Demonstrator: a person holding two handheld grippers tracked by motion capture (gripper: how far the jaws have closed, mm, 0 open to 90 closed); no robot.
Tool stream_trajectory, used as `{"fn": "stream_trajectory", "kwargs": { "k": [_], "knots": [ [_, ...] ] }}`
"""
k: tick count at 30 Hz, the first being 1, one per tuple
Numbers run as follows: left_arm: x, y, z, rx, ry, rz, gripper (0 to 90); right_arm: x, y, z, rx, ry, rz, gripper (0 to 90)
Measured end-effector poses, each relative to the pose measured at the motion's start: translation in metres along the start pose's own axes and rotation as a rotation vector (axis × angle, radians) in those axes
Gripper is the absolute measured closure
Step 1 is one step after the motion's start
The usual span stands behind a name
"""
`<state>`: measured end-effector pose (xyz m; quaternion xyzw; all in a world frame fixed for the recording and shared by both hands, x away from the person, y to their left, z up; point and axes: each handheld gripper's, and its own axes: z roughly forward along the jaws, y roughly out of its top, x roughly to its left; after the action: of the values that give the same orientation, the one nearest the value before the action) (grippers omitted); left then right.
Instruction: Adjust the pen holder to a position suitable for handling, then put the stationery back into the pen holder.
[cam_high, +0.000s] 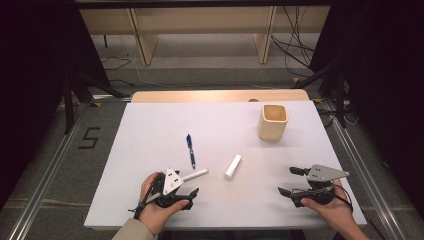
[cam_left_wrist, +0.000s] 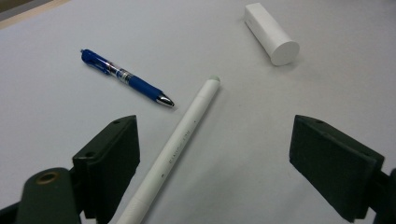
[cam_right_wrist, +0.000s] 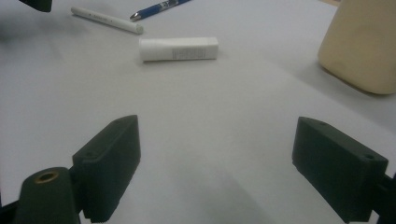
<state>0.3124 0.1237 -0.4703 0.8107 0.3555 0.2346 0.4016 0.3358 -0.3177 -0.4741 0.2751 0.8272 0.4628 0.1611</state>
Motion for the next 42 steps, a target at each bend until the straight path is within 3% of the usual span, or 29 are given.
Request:
{"fn": "stream_trajectory", "kwargs": {
  "k": [42],
  "knots": [
    [0.0002, 0.0006, 0.0015, 0.003, 0.000, -0.005, 16.2, 0.0007, -0.0007, -0.0017, -0.007, -0.005, 0.002, 16.1]
  ]
}}
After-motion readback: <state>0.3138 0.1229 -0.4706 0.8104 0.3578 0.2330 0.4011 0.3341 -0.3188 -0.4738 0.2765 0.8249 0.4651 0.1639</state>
